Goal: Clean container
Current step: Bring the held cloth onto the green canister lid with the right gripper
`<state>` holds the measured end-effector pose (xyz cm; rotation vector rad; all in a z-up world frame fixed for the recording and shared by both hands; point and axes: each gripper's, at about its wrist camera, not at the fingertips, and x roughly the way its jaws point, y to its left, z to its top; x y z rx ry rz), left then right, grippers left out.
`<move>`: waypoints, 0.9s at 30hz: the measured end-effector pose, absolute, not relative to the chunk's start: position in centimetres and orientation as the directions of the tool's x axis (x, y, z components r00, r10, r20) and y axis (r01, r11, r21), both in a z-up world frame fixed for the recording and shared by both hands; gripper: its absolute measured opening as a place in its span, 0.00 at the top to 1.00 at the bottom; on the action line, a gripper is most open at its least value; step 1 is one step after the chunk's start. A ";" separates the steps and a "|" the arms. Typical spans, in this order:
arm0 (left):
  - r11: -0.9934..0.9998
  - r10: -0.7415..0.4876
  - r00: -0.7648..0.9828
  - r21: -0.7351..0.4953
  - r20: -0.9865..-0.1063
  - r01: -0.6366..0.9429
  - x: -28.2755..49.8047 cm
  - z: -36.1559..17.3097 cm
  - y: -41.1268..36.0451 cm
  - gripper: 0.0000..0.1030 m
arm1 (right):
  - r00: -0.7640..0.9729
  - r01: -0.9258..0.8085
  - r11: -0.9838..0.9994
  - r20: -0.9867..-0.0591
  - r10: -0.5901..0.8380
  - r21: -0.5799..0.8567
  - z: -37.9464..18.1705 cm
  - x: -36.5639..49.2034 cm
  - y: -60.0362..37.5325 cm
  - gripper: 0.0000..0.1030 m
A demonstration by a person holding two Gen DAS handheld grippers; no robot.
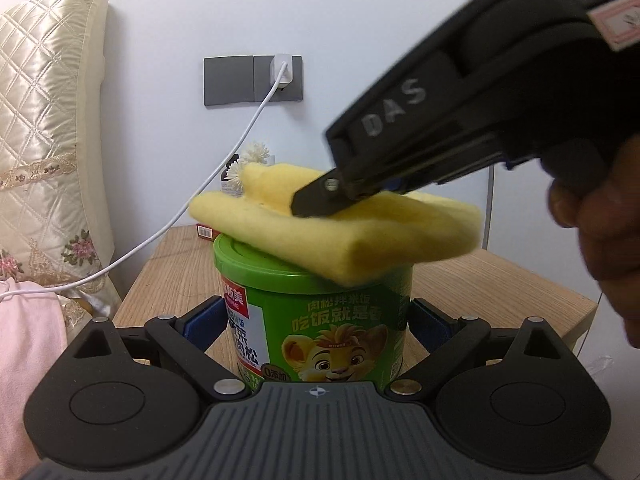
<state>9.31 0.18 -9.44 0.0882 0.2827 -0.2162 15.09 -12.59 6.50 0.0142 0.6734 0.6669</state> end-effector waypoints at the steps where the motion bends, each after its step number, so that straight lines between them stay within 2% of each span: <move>1: 0.973 -0.199 0.937 0.055 -0.287 0.224 9.3 -9.4 0.2 0.05 | 0.577 -0.576 0.786 -0.570 0.585 0.223 6.4 15.2 -12.3 0.85; 13: 0.974 -0.200 0.938 0.049 -0.283 0.222 9.6 -9.7 0.4 0.05 | 0.517 -0.604 0.733 -0.546 0.659 0.314 6.8 13.5 -12.4 0.85; 21: 0.972 -0.204 0.937 0.053 -0.283 0.228 9.8 -9.9 0.4 0.05 | 0.561 -0.577 0.775 -0.564 0.606 0.259 7.5 11.6 -14.2 0.86; 27: 0.972 -0.205 0.939 0.058 -0.278 0.229 9.9 -10.1 0.4 0.05 | 0.591 -0.552 0.798 -0.561 0.580 0.243 6.8 13.3 -15.1 0.86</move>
